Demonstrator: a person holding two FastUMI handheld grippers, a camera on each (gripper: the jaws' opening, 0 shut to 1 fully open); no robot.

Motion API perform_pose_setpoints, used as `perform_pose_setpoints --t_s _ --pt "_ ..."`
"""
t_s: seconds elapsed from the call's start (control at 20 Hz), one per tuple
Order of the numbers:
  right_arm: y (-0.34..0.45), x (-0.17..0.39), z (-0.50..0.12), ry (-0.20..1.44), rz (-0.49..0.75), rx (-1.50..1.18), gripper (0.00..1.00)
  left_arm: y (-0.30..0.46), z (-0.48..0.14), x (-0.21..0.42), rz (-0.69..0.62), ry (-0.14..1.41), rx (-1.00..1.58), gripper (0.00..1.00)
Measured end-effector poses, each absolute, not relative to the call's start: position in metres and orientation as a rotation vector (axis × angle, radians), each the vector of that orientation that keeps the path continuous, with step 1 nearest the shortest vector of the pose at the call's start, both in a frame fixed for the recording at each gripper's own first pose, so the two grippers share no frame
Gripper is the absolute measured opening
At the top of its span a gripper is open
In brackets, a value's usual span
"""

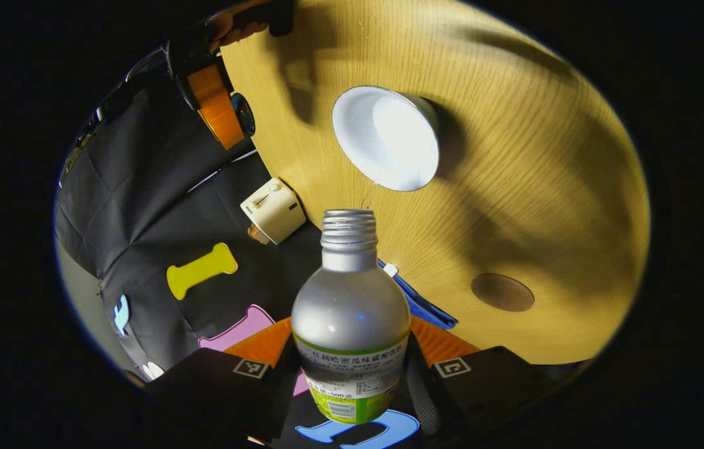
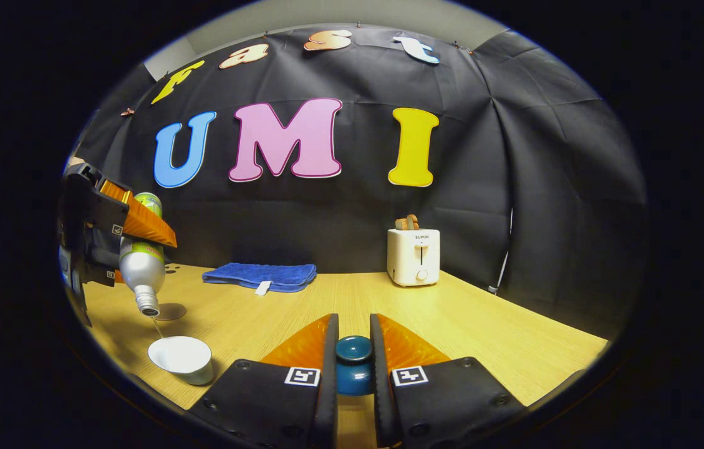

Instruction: Open the teacup lid with one hand, grasp the water bottle and pour water into the teacup with the other hand; after pouring, place the water bottle on the coaster and then close the teacup lid.

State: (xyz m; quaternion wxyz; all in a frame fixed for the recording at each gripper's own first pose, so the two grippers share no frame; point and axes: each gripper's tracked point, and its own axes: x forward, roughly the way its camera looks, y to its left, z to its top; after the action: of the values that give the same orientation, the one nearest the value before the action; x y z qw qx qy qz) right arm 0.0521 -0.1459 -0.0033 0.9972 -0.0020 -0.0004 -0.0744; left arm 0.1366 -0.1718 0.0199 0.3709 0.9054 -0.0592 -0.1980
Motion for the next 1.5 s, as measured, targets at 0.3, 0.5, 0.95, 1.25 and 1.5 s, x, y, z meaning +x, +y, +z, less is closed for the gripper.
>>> perform_pose_setpoints --t_s 0.3,0.5,0.95,1.25,1.5 --pt "-0.146 0.052 -0.003 -0.001 -0.149 -0.004 0.27 -0.173 0.022 0.137 -0.503 -0.164 2.329 0.81" --pt "-0.146 0.052 -0.003 -0.001 -0.149 -0.004 0.27 -0.173 0.021 0.136 -0.502 -0.177 2.331 0.81" --pt "-0.147 0.052 -0.002 0.0 -0.156 -0.005 0.27 -0.168 0.012 0.138 -0.516 -0.216 2.072 0.81" --pt "-0.147 0.052 -0.002 0.0 -0.156 -0.004 0.27 -0.136 0.014 0.128 -0.392 -0.154 1.461 0.8" --pt "-0.148 0.052 -0.002 0.0 -0.155 -0.004 0.27 -0.11 0.043 0.125 -0.237 -0.128 0.789 0.79"
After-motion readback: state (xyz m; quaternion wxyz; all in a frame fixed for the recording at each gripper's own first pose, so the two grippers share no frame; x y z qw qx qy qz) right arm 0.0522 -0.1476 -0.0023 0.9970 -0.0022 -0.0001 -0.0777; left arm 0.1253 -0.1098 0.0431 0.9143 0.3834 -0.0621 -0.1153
